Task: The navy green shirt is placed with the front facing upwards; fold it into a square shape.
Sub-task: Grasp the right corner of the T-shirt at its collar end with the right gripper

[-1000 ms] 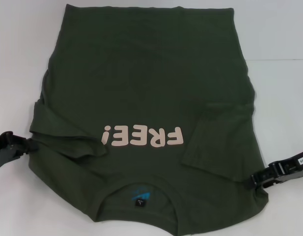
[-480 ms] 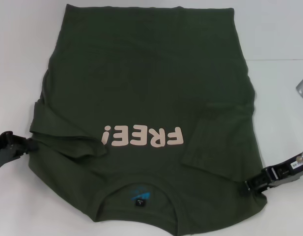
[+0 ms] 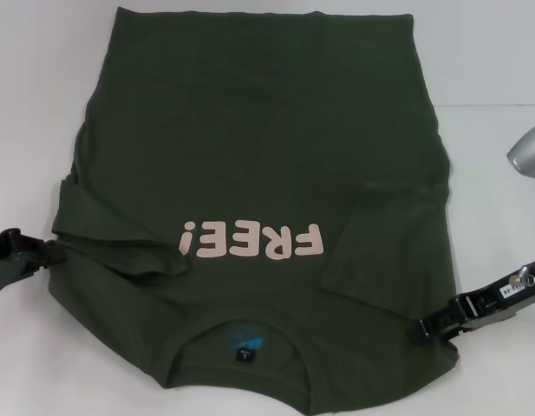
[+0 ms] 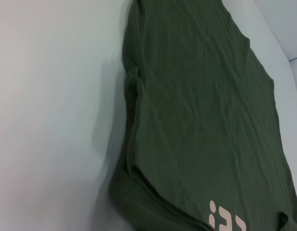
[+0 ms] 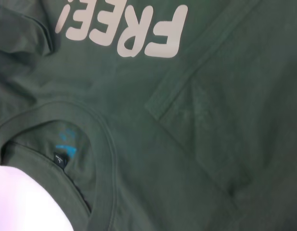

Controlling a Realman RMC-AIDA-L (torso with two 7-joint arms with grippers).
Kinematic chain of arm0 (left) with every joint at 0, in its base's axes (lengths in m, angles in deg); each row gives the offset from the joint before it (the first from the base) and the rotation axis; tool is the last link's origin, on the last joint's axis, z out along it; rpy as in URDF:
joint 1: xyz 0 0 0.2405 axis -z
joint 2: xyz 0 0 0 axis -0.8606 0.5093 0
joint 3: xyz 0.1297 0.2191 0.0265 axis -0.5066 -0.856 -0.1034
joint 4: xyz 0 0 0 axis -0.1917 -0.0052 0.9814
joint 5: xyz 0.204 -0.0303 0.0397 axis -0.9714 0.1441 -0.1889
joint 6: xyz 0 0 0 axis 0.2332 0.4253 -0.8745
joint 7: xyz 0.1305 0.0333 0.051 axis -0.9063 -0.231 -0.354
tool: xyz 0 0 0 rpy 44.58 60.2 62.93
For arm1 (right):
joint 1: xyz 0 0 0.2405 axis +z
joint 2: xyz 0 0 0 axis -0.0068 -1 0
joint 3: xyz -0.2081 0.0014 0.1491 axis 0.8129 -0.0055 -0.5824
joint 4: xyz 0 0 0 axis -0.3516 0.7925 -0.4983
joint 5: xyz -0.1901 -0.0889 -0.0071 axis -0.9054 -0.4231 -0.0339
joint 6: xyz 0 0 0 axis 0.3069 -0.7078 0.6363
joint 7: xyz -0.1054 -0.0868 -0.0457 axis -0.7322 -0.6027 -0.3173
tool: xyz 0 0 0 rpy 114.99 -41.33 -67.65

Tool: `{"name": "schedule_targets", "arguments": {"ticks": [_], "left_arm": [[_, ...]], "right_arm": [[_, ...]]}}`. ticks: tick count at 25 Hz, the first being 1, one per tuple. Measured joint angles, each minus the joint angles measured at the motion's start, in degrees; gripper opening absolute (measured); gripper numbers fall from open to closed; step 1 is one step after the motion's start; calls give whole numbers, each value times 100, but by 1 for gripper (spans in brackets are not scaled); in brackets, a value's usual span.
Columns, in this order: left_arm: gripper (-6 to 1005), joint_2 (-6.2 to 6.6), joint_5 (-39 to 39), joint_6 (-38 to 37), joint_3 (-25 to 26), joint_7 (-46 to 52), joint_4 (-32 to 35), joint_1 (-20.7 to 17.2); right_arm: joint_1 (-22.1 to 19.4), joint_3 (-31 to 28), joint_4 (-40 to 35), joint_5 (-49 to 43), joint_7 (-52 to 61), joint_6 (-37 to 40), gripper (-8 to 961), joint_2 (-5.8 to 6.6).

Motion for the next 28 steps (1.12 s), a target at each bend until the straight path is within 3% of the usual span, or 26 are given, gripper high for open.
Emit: {"name": "schedule_targets", "arguments": {"ticks": [9,20,28], "left_arm": [[35,3,66,-42,0,-1,18,3],[35,3,113,-108,0,-62,32,-1],[35,31,247,-579,7,-457,61,-38]], "right_arm": [[2,16,-64,33,-23,-1,563,-5],[-16,-12,-73,40,13,-34,122,7],[-126,-68,-79,174,-64,197,49,148]]}}
